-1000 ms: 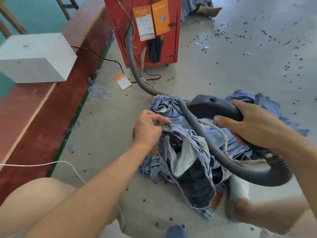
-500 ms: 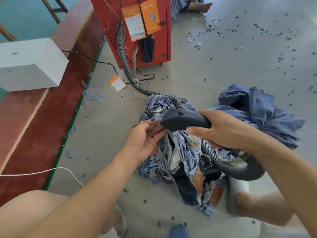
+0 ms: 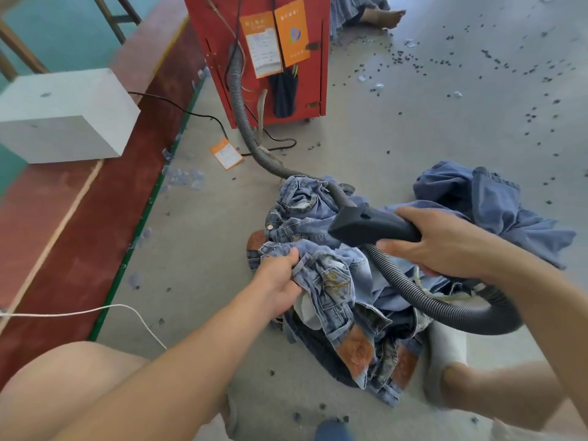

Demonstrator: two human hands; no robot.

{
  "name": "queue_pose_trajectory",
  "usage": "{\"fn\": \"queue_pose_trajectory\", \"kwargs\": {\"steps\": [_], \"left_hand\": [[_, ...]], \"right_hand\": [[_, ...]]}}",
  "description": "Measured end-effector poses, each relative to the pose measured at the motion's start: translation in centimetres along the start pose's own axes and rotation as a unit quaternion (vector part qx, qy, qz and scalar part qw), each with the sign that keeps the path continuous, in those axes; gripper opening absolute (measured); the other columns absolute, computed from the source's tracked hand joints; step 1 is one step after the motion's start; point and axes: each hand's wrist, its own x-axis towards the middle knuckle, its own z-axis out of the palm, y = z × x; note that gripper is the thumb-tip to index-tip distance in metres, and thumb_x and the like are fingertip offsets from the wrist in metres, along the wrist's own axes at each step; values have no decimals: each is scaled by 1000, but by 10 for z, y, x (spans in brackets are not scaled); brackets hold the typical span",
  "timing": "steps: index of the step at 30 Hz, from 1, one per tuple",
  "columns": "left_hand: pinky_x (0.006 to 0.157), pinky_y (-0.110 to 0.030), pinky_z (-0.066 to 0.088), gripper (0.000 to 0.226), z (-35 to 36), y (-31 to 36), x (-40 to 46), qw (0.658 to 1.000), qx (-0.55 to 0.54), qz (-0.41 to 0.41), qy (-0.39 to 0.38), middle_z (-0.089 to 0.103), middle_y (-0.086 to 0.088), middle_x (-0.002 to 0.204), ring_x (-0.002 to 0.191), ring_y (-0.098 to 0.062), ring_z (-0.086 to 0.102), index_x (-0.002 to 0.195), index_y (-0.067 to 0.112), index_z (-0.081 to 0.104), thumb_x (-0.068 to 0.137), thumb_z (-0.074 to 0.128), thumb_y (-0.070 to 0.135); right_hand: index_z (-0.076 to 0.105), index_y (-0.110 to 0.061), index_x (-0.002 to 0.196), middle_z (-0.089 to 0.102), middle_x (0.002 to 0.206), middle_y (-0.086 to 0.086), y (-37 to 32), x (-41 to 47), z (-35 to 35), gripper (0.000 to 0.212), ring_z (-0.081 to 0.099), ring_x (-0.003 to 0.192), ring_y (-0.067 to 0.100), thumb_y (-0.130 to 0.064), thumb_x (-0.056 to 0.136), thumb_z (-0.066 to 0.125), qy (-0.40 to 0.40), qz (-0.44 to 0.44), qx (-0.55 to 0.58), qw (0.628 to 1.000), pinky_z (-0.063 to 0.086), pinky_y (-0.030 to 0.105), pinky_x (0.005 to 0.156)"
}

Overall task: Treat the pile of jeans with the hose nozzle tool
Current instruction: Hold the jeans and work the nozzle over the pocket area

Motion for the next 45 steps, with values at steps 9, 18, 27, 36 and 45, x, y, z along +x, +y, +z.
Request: {"fn": "queue_pose_trajectory", "kwargs": {"steps": [9, 18, 27, 36, 45], "left_hand": [[108, -62, 46, 89, -8, 12, -17, 940, 94, -51, -324, 51, -18, 154, 142, -40, 49, 149, 26, 55, 95, 8, 79], [108, -67, 43, 78, -14, 6, -17, 938, 153, 7, -311, 56, -10, 151, 137, -37, 55, 151, 30, 50, 101, 10, 74], [86, -36, 51, 21, -3, -15, -31, 817, 486, 252, -181, 62, 5, 92, 84, -5, 58, 98, 16, 58, 83, 46, 24], [118, -36, 26, 35, 4, -29, -35, 573, 665, 439, -193, 54, -4, 135, 129, -23, 39, 129, 17, 60, 97, 48, 13], [125, -44, 21, 48, 5, -30, -48, 573, 685, 405, -195, 42, 0, 154, 147, -23, 22, 138, 22, 57, 93, 54, 36]], "right_hand": [[58, -34, 97, 64, 64, -14, -10, 9, 12, 24, 57, 45, 6, -56, 92, 67, -69, -35, -2, 997, 46, 18, 47], [60, -41, 91, 67, 62, 5, 1, 3, -22, 13, 60, 46, 18, -49, 93, 69, -27, 24, 67, 997, 54, 29, 47], [65, -39, 90, 64, 64, 11, -9, 8, -14, 16, 56, 50, 23, -54, 92, 69, -30, -1, 138, 990, 51, 33, 52], [66, -21, 90, 65, 60, 5, -20, 9, 1, 32, 57, 48, 20, -53, 93, 69, -33, 39, 115, 992, 53, 35, 55], [66, -11, 87, 67, 56, 10, -11, -7, -11, 45, 60, 46, 19, -53, 79, 82, 108, 132, 157, 973, 54, 35, 55]]}}
